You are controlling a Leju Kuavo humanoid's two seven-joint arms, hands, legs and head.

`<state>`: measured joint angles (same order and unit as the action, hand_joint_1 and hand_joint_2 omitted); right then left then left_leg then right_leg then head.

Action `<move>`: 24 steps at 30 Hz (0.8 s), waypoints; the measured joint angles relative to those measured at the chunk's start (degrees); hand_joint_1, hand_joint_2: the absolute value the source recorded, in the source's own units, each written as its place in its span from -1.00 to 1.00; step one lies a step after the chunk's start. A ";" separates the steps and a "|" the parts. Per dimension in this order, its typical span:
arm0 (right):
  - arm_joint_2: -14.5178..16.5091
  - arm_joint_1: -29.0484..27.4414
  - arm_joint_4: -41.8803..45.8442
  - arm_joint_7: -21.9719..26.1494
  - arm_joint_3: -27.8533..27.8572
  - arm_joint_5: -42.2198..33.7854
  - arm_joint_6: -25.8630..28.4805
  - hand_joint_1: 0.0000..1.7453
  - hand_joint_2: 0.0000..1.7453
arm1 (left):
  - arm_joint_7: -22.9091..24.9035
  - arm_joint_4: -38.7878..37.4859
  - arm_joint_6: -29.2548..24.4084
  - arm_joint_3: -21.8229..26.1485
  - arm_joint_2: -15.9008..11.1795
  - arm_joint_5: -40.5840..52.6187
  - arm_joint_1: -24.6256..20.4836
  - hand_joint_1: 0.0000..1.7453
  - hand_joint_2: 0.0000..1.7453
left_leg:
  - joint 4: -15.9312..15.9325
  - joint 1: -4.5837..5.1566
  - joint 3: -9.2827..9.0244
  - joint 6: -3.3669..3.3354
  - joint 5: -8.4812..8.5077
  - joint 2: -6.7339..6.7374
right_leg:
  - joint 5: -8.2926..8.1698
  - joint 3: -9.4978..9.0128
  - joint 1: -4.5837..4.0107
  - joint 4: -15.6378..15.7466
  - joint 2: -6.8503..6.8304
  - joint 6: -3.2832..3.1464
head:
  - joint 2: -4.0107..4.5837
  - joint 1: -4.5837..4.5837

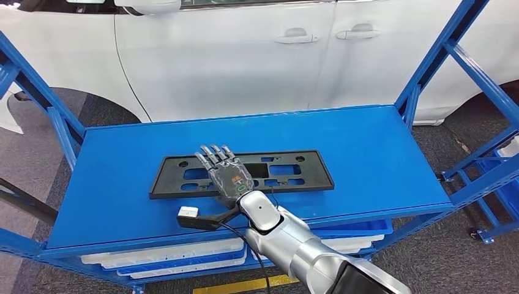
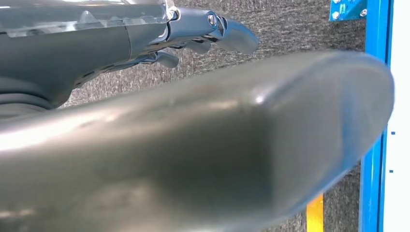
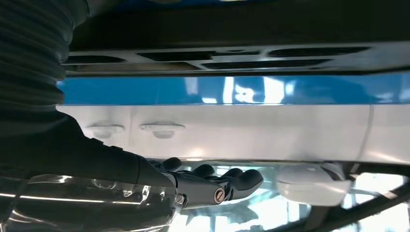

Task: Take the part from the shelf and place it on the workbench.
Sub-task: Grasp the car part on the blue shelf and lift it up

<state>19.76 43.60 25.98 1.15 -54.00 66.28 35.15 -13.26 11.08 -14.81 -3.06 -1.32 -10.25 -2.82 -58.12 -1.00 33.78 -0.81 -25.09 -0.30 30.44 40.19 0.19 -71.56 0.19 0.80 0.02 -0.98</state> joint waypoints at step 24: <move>-0.38 1.92 -3.20 -7.79 2.36 15.11 -5.19 1.00 1.00 | -1.79 0.00 0.17 0.03 -0.33 0.58 -0.88 -1.00 -1.00 | 1.45 0.34 -0.46 1.53 0.80 0.15 | -5.59 -6.25 -0.77 14.21 -0.11 -1.74 | 0.00 0.00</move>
<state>19.39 45.52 22.77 -6.64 -51.65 81.39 29.96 -15.04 11.08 -14.64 -3.03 -1.65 -9.67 -3.70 -56.67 -0.66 33.32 0.72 -24.28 -0.15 24.85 33.94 -0.58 -57.35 0.08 -0.95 0.02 -0.98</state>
